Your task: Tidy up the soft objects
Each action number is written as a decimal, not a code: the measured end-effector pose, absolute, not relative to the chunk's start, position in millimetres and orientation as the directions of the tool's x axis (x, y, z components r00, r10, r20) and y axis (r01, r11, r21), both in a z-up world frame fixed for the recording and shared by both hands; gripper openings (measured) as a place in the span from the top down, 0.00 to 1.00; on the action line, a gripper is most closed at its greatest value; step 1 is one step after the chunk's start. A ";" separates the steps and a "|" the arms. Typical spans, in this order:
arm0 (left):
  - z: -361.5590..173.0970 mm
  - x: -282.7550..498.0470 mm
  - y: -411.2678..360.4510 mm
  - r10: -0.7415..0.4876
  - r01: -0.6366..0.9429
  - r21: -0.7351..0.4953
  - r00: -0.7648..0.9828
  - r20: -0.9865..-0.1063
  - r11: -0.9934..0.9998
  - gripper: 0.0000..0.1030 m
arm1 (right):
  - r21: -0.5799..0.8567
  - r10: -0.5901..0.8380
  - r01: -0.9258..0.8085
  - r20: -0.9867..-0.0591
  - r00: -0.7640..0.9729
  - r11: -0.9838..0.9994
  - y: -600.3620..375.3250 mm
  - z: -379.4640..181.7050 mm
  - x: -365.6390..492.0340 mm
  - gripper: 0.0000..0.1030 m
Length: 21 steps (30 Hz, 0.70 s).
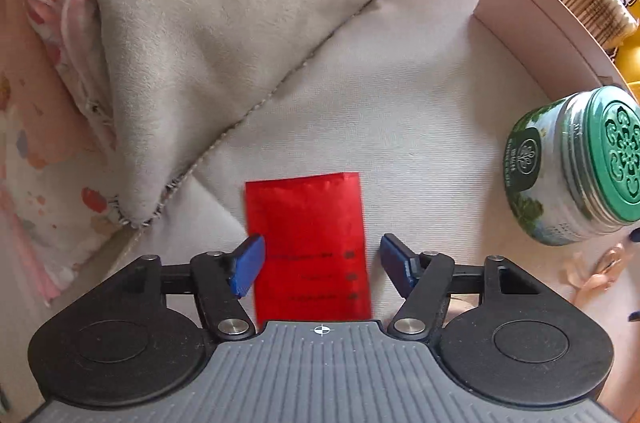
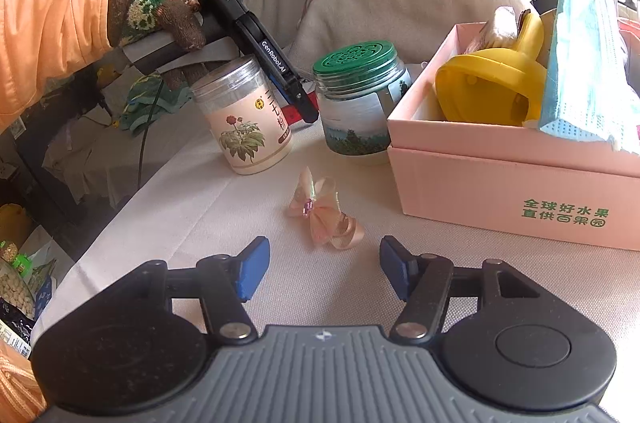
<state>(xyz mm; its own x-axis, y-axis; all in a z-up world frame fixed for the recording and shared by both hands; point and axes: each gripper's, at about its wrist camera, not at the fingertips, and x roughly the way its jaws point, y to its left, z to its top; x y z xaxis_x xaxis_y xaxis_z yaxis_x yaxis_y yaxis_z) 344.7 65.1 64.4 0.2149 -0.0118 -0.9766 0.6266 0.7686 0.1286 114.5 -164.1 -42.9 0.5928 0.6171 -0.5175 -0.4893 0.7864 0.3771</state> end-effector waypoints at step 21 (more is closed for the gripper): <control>72.7 333.7 90.4 -0.078 0.433 0.009 0.184 -0.980 0.901 0.01 | 0.396 0.635 -0.503 -0.568 0.524 0.768 -144.1 -36.4 121.9 0.14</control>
